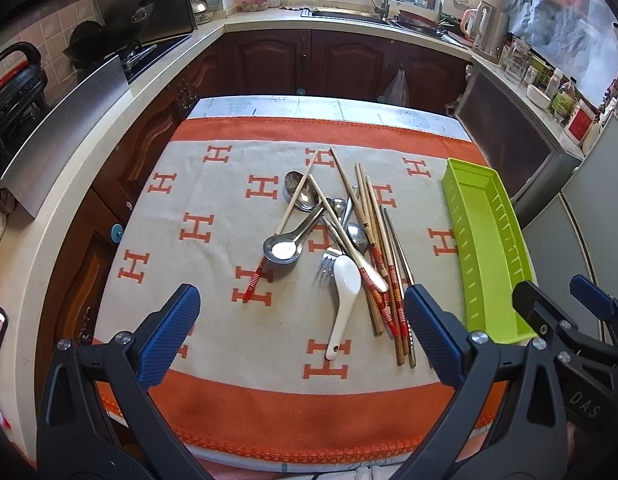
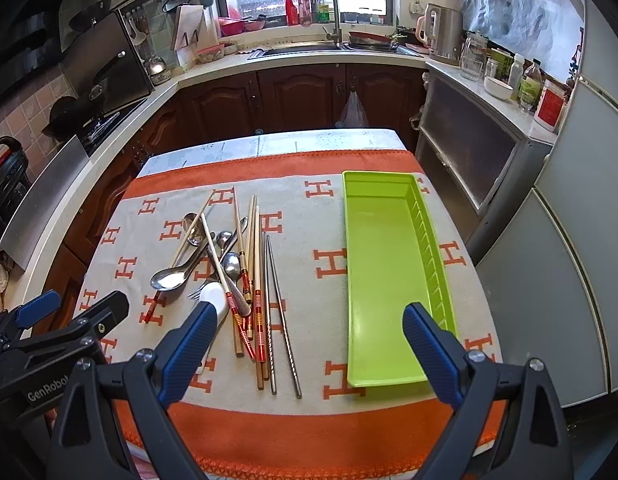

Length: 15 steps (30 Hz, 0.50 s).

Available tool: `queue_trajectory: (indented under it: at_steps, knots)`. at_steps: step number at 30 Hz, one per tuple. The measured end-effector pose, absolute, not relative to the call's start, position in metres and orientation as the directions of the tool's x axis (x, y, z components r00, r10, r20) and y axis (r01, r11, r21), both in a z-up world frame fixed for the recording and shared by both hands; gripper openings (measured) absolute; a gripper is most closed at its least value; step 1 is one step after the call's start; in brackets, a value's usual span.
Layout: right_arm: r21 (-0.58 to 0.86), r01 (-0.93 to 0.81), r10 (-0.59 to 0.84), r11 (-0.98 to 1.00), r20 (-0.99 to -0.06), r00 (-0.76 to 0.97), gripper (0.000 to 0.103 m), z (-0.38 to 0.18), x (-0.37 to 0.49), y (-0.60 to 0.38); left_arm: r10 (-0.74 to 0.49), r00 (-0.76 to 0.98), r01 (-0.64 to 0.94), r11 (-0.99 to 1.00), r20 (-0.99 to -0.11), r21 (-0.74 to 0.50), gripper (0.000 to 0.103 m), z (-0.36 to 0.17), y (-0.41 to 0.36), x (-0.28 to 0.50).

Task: Organize utensils
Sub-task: 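Grasp a red-banded wooden chopstick with the left gripper while the right grasps another chopstick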

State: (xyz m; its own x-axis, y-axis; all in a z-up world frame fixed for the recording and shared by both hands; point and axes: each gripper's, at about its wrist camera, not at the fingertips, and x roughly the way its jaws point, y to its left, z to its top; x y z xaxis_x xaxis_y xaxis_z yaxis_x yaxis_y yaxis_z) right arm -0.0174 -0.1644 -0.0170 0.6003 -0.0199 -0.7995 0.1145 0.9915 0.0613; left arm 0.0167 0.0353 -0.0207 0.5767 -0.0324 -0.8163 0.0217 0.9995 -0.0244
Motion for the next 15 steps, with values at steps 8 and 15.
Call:
queue_trajectory:
  at_steps: [8, 15]
  knots:
    - [0.066, 0.119, -0.021, 0.991, -0.788, 0.616, 0.092, -0.01, 0.004, -0.175, -0.031, 0.561, -0.056, 0.996, -0.827, -0.075, 0.101, -0.023, 0.074, 0.048]
    - [0.105, 0.044, 0.056, 0.993, -0.785, 0.617, 0.092, -0.01, 0.027, -0.169, 0.018, 0.565, -0.09, 0.995, -0.825, -0.04, 0.101, -0.014, 0.101, 0.073]
